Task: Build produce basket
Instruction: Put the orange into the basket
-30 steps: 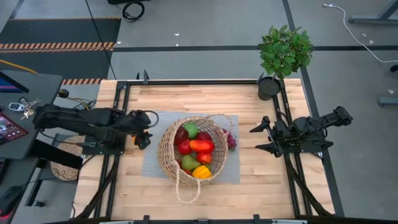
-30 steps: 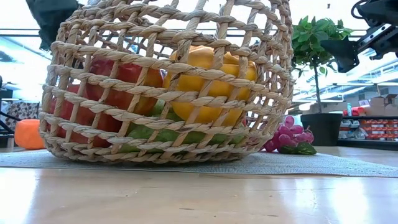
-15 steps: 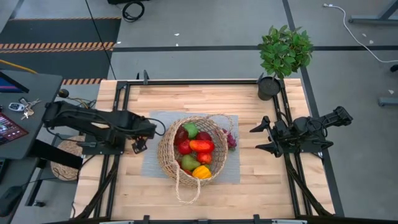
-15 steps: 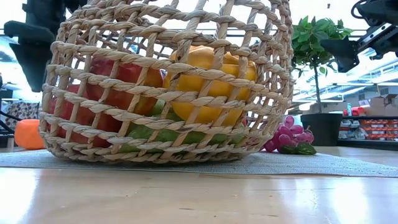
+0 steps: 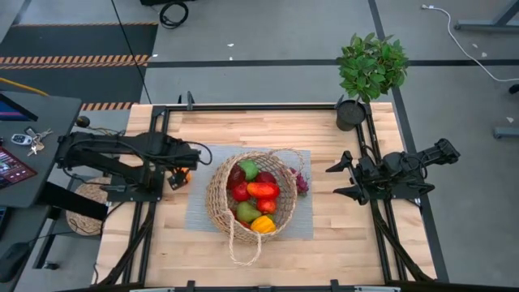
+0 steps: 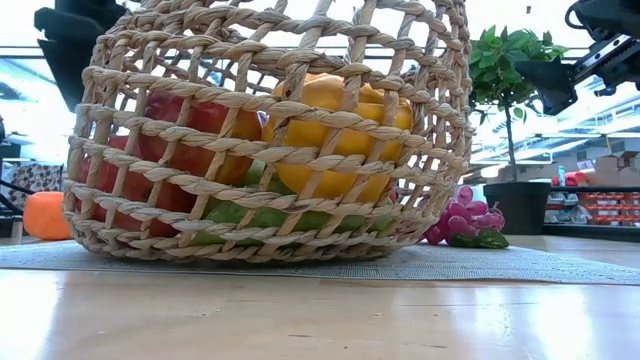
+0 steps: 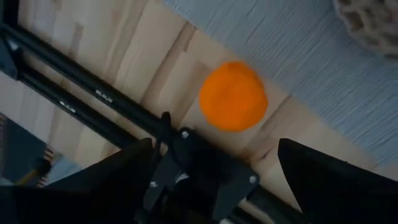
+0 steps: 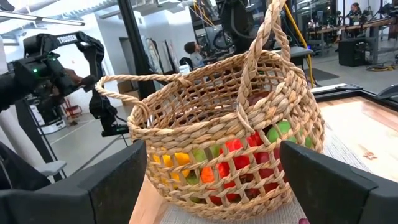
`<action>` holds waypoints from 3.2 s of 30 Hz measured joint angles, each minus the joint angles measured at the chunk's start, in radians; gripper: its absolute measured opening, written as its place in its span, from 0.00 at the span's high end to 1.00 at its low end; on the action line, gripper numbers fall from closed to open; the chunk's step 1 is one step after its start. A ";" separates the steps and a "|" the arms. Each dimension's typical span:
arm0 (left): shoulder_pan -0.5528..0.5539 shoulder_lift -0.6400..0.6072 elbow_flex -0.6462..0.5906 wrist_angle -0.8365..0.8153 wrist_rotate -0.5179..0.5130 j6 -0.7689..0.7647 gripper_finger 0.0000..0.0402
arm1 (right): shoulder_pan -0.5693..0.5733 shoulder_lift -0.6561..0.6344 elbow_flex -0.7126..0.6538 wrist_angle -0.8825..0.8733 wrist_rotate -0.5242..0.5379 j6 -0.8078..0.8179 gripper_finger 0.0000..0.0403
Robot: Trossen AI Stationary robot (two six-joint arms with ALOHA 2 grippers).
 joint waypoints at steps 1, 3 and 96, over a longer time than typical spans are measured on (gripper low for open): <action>-0.007 0.000 -0.001 -0.001 -0.002 0.013 0.12 | 0.000 0.000 0.000 0.000 0.000 0.000 0.08; -0.023 0.003 -0.016 0.008 -0.005 0.026 0.12 | 0.000 0.000 0.000 0.000 0.000 0.000 0.08; 0.119 0.212 0.038 0.098 -0.058 0.124 0.33 | 0.000 0.000 0.000 0.017 -0.001 0.000 0.08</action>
